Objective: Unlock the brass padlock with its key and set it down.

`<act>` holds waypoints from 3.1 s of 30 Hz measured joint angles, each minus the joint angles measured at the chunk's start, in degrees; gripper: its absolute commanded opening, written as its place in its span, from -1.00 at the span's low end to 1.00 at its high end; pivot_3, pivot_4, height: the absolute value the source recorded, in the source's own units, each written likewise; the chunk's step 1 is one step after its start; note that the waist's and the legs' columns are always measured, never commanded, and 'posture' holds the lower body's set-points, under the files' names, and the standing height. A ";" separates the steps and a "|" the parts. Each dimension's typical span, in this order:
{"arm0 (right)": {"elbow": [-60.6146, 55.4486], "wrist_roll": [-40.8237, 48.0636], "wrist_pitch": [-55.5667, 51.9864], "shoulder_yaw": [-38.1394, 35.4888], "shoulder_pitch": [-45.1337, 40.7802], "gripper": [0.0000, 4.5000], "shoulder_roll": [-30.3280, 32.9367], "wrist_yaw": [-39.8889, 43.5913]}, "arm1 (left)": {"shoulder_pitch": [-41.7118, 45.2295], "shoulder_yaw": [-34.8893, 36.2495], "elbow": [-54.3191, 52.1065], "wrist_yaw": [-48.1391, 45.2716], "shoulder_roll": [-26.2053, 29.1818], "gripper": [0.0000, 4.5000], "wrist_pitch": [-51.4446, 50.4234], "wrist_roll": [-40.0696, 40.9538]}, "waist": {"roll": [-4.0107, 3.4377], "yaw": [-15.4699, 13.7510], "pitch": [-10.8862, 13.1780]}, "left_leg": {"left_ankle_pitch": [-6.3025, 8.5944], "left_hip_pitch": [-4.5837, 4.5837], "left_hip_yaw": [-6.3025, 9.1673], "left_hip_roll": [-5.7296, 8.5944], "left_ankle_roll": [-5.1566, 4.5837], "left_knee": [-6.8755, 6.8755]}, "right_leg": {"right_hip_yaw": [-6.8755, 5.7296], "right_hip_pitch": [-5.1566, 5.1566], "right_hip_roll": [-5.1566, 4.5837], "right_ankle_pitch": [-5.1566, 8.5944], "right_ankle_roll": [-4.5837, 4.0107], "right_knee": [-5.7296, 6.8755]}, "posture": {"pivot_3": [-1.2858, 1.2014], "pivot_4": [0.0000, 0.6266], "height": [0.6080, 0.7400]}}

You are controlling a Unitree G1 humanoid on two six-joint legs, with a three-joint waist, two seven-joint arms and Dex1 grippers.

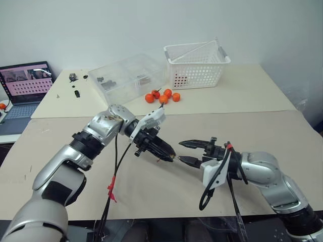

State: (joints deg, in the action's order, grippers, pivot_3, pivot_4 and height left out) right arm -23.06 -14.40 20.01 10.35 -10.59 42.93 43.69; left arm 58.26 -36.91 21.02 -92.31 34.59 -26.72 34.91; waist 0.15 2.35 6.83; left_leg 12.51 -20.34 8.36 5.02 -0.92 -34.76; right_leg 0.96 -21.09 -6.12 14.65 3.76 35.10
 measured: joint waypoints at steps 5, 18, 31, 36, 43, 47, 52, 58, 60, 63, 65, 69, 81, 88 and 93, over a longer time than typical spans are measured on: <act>0.27 -0.01 0.08 -0.06 -0.04 0.15 0.16 -0.08 | 0.13 -0.57 0.20 0.00 0.00 -0.65 0.33 0.67 | 0.00 -0.03 0.00 | 0.00 -0.01 0.00 0.00 0.00 -0.02 | 0.00 0.00 0.01 0.00 0.00 0.00 | 0.03 -0.52 1.00; -2.38 1.56 -2.11 -0.04 -0.76 0.15 -0.40 0.41 | 3.04 -2.59 2.82 0.02 -1.66 -0.65 3.11 1.15 | 0.01 -0.09 0.01 | 0.01 -0.01 -0.02 0.00 -0.01 -0.02 | 0.00 0.01 0.01 0.00 0.00 -0.01 | 0.03 -0.52 1.00; -5.48 2.32 -5.65 -0.07 0.16 0.15 -0.48 1.26 | 4.50 -3.30 6.38 0.02 -3.78 -0.65 5.36 1.17 | 0.02 -0.12 0.01 | 0.01 -0.03 -0.06 0.00 -0.02 -0.03 | 0.00 0.01 0.01 0.01 0.01 -0.01 | 0.03 -0.52 1.00; -6.27 2.45 -6.90 -0.08 0.06 0.15 -0.48 1.29 | 4.50 -3.29 6.56 0.02 -4.00 -0.65 5.49 1.17 | 0.02 -0.10 0.01 | 0.01 -0.02 -0.07 0.00 -0.02 -0.03 | 0.00 0.00 0.01 0.01 0.01 -0.01 | 0.03 -0.52 1.00; -7.23 3.42 -8.06 -0.31 0.09 -0.45 -0.30 1.50 | 4.50 -3.21 6.99 0.03 -4.21 -0.65 5.76 1.24 | 0.02 -0.10 0.01 | 0.01 -0.02 -0.07 0.00 -0.02 -0.03 | 0.00 0.00 0.01 0.01 0.01 -0.01 | 0.03 -0.52 1.00; -7.76 3.60 -8.49 -0.55 0.40 -0.45 0.18 2.02 | 4.50 -3.18 7.24 0.08 -3.93 -0.65 6.08 1.23 | 0.02 -0.17 0.01 | 0.01 -0.02 -0.07 0.00 -0.03 -0.03 | 0.00 0.00 0.01 0.01 0.01 -0.01 | 0.03 -0.52 1.00; -9.39 3.87 -9.69 -0.59 1.05 -0.45 0.17 2.07 | 4.50 -3.24 7.36 0.06 -4.27 -0.65 6.88 1.25 | 0.02 -0.21 0.01 | 0.02 -0.03 -0.07 0.00 -0.03 -0.03 | 0.00 0.01 0.01 0.01 0.01 -0.01 | 0.03 -0.52 1.00; -9.70 3.77 -10.43 -0.53 1.08 -0.45 -0.06 2.07 | 4.52 -3.24 7.47 0.07 -4.34 -0.65 6.92 1.26 | 0.02 -0.21 0.01 | 0.02 -0.02 -0.08 0.00 -0.03 -0.03 | 0.00 0.00 0.01 0.01 0.01 -0.01 | 0.03 -0.52 1.00; -9.73 3.71 -10.49 -0.50 1.08 -0.45 -0.14 2.07 | 4.52 -3.25 7.49 0.07 -4.34 -0.65 6.94 1.26 | 0.02 -0.22 0.01 | 0.02 -0.03 -0.08 0.00 -0.03 -0.03 | 0.00 0.00 0.01 0.01 0.01 -0.01 | 0.03 -0.52 1.00; -9.73 3.65 -10.51 -0.49 1.08 -0.45 -0.20 2.07 | 4.63 -3.29 7.76 0.04 -4.45 -0.65 6.96 1.27 | 0.02 -0.23 0.01 | 0.02 -0.03 -0.09 0.00 -0.03 -0.03 | 0.00 0.00 0.01 0.01 0.01 -0.01 | 0.03 -0.52 1.00; -9.73 3.49 -10.51 -0.49 1.05 -0.45 -0.28 2.07 | 4.77 -3.38 8.15 0.02 -4.63 -0.65 6.98 1.27 | 0.02 -0.23 0.01 | 0.02 -0.03 -0.09 0.00 -0.03 -0.03 | 0.00 0.00 0.01 0.01 0.01 -0.01 | 0.03 -0.52 1.00; -9.68 3.16 -10.51 -0.28 1.03 -0.45 -0.67 2.06 | 4.84 -3.57 8.55 -0.04 -4.70 -0.65 7.07 1.31 | 0.02 -0.19 0.01 | 0.02 -0.02 -0.12 0.00 -0.03 -0.03 | 0.00 0.00 0.01 0.01 0.01 -0.01 | 0.03 -0.52 1.00; -8.96 2.21 -10.44 0.12 0.77 -0.96 -1.48 2.01 | 5.56 -3.73 9.26 0.00 -4.52 -0.65 7.06 1.30 | 0.03 -0.21 0.02 | 0.02 -0.03 -0.13 0.00 -0.03 -0.03 | 0.00 0.00 0.01 0.01 0.02 -0.01 | 0.03 -0.52 1.00; -8.79 1.79 -10.31 0.12 0.78 -0.96 -1.75 1.87 | 5.56 -3.41 9.43 -0.01 -4.67 -0.65 6.91 0.90 | 0.03 -0.21 0.02 | 0.02 -0.03 -0.13 0.00 -0.03 -0.03 | 0.00 0.00 0.01 0.01 0.02 -0.01 | 0.03 -0.52 1.00; -8.76 1.43 -10.00 0.07 0.71 -0.96 -2.47 0.96 | 5.56 -2.61 9.44 0.00 -6.27 0.24 6.14 0.45 | 0.03 -0.25 0.02 | 0.02 -0.03 -0.14 0.00 -0.03 -0.04 | 0.00 0.01 0.01 0.01 0.02 -0.01 | 0.03 -0.52 1.00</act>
State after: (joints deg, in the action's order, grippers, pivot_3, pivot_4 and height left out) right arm -31.82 -12.97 10.01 10.41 -9.88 40.46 44.65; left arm 63.82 -39.53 30.46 -92.31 28.32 -20.59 35.36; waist 0.18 2.10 6.84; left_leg 12.52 -20.37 8.22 5.02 -0.95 -34.80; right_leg 0.96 -21.09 -6.11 14.66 3.78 35.09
